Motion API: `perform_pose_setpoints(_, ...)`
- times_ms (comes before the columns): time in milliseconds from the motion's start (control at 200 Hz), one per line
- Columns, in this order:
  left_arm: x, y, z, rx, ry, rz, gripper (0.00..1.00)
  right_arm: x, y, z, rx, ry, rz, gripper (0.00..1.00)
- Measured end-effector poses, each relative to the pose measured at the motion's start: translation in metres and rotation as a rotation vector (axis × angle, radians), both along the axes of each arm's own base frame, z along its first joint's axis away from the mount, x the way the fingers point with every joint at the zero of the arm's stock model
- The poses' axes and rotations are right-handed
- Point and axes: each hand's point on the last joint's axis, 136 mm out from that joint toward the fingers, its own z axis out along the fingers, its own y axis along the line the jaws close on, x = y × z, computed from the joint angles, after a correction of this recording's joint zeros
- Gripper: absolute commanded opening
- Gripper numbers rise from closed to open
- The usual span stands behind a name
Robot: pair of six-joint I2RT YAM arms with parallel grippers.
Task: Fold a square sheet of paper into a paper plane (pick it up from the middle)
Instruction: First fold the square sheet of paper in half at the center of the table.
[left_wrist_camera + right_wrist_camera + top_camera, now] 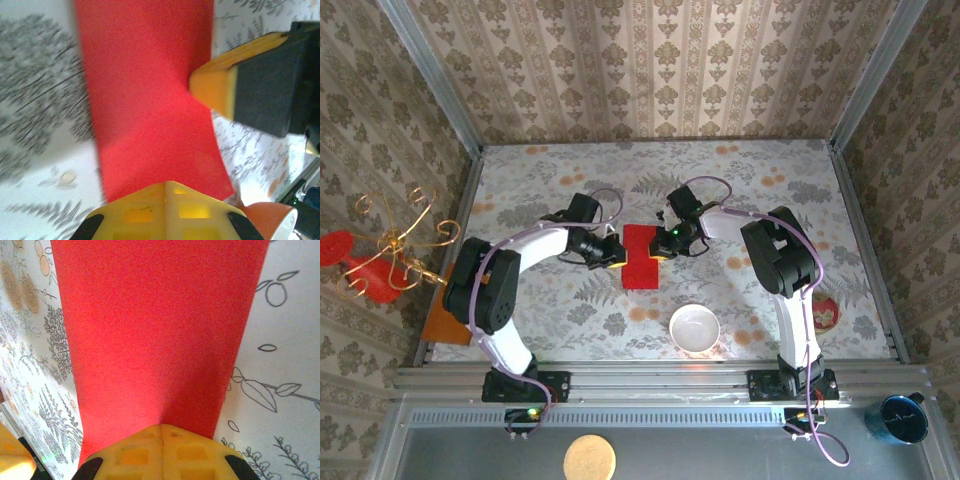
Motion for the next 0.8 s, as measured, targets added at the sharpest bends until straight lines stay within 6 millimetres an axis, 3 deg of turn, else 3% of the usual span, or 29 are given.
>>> perform_pose_setpoints(100, -0.004, -0.017, -0.013, 0.005, 0.018, -0.035, 0.07, 0.0, 0.0, 0.0, 0.0, 0.0, 0.0, 0.07)
perform_pose_setpoints(220, -0.015, -0.022, -0.03, 0.026, 0.056, -0.058, 0.06, 0.0, 0.0, 0.0, 0.001, 0.0, 0.0, 0.07)
perform_pose_setpoints(315, -0.024, -0.014, -0.041, 0.045, 0.085, -0.051, 0.06, 0.0, 0.0, 0.0, 0.0, 0.0, 0.0, 0.07)
perform_pose_setpoints(465, -0.028, -0.008, -0.043, 0.039, 0.057, -0.049, 0.06, 0.0, 0.0, 0.0, -0.001, 0.001, 0.0, 0.07)
perform_pose_setpoints(800, -0.067, 0.033, -0.043, 0.133, 0.074, -0.014, 0.06, -0.002, -0.002, 0.002, -0.002, 0.0, 0.0, 0.08)
